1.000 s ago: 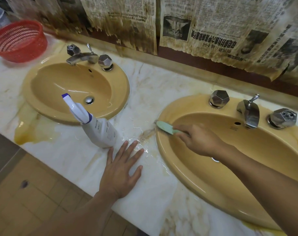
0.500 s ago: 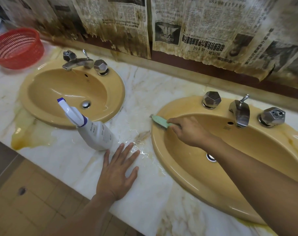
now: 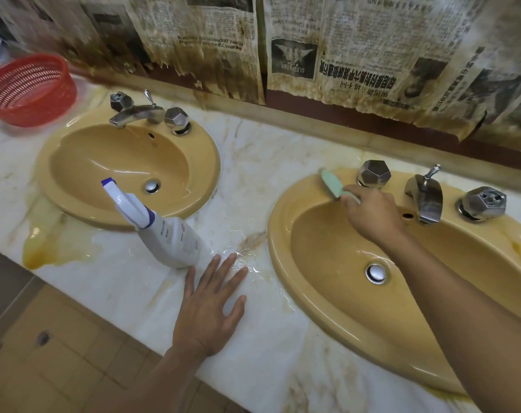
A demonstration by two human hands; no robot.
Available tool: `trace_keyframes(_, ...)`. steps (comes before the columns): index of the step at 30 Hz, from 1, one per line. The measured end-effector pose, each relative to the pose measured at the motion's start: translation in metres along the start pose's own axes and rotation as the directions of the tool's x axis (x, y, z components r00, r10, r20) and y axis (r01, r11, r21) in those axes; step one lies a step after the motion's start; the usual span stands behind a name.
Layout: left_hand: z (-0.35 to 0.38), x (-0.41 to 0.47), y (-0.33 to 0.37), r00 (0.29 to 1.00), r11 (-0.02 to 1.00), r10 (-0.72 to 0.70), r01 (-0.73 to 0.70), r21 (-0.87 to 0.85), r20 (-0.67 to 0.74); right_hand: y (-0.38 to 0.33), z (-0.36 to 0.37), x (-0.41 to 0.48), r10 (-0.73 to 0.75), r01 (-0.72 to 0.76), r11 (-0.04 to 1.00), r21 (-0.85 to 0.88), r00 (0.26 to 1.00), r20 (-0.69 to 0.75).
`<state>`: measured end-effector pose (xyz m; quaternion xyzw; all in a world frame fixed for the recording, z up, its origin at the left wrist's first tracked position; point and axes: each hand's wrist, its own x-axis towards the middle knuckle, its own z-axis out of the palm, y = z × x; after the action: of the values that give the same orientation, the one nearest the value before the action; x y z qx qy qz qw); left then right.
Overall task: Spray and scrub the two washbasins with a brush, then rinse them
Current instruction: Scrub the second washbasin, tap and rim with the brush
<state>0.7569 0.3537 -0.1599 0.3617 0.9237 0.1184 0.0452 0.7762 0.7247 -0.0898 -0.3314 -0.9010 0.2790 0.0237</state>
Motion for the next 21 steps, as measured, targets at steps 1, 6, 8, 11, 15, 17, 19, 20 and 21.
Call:
trace_keyframes(1, 0.0, 0.0, 0.0, 1.0, 1.0, 0.0, 0.0, -0.001, -0.004, 0.0, 0.002, 0.006, 0.038, -0.037, 0.999, 0.021, 0.999, -0.02)
trace_keyframes(6, 0.003, 0.0, -0.001, 1.0, 1.0, 0.01, -0.01, -0.007, -0.026, -0.028, 0.01, -0.003, -0.116, 0.122, 0.992, -0.028, 0.98, 0.161)
trace_keyframes(8, 0.003, -0.001, -0.002, 0.999, 1.0, 0.01, -0.011, -0.014, -0.03, -0.039, 0.015, -0.024, -0.184, 0.193, 0.981, -0.008, 0.947, 0.264)
trace_keyframes(11, 0.003, -0.002, -0.003, 1.0, 0.999, 0.01, -0.011, -0.031, -0.026, -0.042, 0.024, -0.061, -0.192, 0.187, 0.981, 0.048, 0.922, 0.337)
trace_keyframes(15, 0.002, -0.001, -0.004, 1.0, 0.999, 0.02, -0.02, -0.028, 0.0, -0.034, 0.033, -0.098, -0.016, -0.016, 0.99, 0.139, 0.974, 0.226)
trace_keyframes(17, 0.002, -0.001, -0.004, 1.0, 1.0, 0.02, -0.02, -0.015, 0.015, -0.039, 0.038, -0.119, 0.088, -0.135, 0.95, 0.28, 0.981, 0.173)
trace_keyframes(19, 0.002, 0.0, -0.003, 0.999, 1.0, 0.02, -0.02, 0.001, 0.031, -0.051, 0.047, -0.141, 0.234, -0.257, 0.846, 0.467, 0.966, 0.108)
trace_keyframes(20, 0.002, 0.0, -0.004, 0.999, 1.0, 0.023, -0.024, 0.007, 0.041, -0.059, 0.052, -0.152, 0.318, -0.313, 0.763, 0.566, 0.944, 0.094)
trace_keyframes(21, 0.001, 0.0, -0.003, 0.998, 1.0, 0.027, -0.027, 0.01, 0.048, -0.066, 0.059, -0.163, 0.397, -0.359, 0.664, 0.656, 0.912, 0.097)
